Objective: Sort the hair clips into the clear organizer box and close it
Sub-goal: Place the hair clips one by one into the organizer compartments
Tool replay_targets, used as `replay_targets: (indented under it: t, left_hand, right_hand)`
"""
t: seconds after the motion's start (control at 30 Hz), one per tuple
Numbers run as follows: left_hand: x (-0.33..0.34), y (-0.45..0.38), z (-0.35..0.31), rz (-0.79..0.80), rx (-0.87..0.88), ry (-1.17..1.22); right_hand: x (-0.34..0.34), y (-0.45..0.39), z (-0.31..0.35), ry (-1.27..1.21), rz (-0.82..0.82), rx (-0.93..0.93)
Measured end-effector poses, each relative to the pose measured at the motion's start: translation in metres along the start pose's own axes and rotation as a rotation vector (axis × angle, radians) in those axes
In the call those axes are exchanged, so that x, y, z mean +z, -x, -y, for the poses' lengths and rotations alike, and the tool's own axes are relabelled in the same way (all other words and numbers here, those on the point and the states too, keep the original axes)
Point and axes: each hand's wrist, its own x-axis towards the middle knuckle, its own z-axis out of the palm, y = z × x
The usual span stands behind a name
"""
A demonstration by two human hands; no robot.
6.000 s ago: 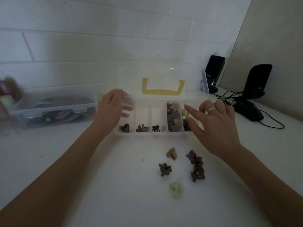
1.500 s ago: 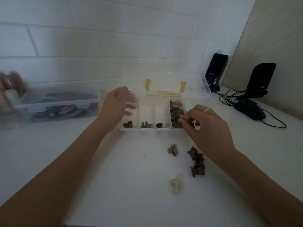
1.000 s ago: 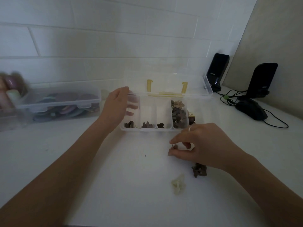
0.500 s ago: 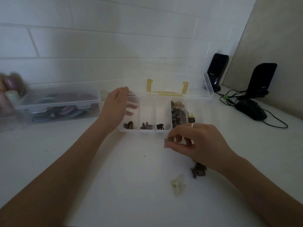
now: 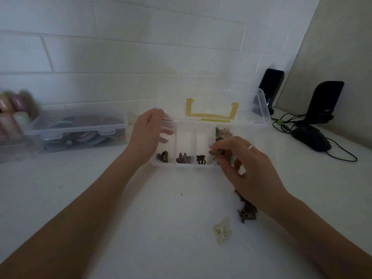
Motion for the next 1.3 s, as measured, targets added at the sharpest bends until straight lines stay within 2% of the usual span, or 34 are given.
replay_targets:
  t: [0.23,0.37,0.67,0.83,1.0,1.07,1.13,1.23,1.3]
  left_hand:
    - [-0.001,0.0,0.002,0.012,0.041,-0.02]
    - [0.001,0.002,0.001,0.019,0.066,-0.043]
    - [0.006,0.006,0.0,-0.003,0.081,-0.036]
    - [0.005,0.006,0.001,-0.005,0.072,-0.027]
    - [0.004,0.005,0.0,0.011,0.073,-0.025]
    - [0.004,0.006,-0.001,0.022,0.076,-0.032]
    - [0.004,0.005,-0.001,0.022,0.072,-0.031]
    - [0.004,0.005,-0.001,0.012,0.048,-0.014]
    - [0.004,0.004,-0.001,0.007,0.038,-0.011]
  right_hand:
    - [-0.001,0.001,-0.003,0.017,-0.113,0.031]
    - [-0.001,-0.002,0.0,0.036,-0.156,-0.015]
    - [0.017,-0.018,0.019,0.073,-0.136,-0.124]
    - [0.027,-0.019,0.015,0.278,0.028,-0.035]
    - [0.002,-0.02,0.017,0.178,-0.056,0.005]
    - [-0.015,-0.019,0.015,0.057,0.031,0.07]
    - [-0.03,-0.017,0.012,-0.018,0.254,0.19]
    - [-0.044,-0.015,0.007,0.256,0.652,0.23]
    - [-0.047,-0.016,0.011,0.362,0.772,0.269]
